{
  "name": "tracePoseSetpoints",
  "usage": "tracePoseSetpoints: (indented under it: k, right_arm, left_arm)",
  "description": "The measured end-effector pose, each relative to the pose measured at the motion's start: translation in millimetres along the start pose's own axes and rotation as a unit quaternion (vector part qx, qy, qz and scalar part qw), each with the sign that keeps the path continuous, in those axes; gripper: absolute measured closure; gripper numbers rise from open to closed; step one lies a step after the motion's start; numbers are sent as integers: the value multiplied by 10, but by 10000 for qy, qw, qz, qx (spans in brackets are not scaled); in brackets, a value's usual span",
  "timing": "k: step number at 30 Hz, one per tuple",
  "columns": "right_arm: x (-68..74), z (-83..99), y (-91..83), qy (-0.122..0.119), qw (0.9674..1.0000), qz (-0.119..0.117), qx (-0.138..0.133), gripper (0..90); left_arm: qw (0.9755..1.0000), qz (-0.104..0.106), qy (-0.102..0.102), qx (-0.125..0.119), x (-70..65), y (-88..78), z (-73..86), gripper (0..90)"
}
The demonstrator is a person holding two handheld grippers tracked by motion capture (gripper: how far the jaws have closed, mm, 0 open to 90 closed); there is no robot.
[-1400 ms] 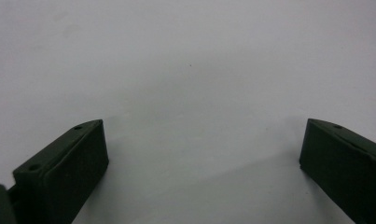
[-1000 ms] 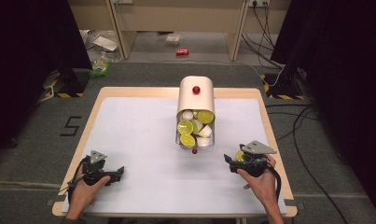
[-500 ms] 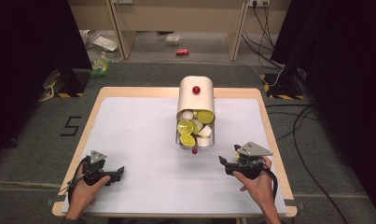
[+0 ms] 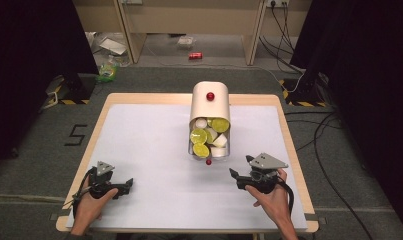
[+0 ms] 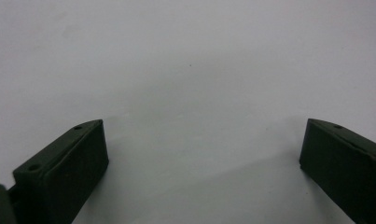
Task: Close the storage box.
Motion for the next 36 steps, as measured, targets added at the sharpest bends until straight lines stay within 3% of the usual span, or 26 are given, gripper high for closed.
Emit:
tracePoseSetpoints:
  k: [19,36]
  right_arm:
    - [164,-52,151,-117,9999,-51,-65,273]
    - [151,-99,252,-54,9997,93,-216,311]
  left_arm:
    - [10000,-2,2,-2,0,0,0,0]
    - [10000,-3,4,-1,0,0,0,0]
Point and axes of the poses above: each handheld gripper's, and its own axes: y roughly forward along the jaws, z roughly out of its underside, x roughly to its left, the point moved 7 cm from there along y, roughly forward along the jaws, and after that the axes turned 15 degrees about y, right-handed, at the moved point
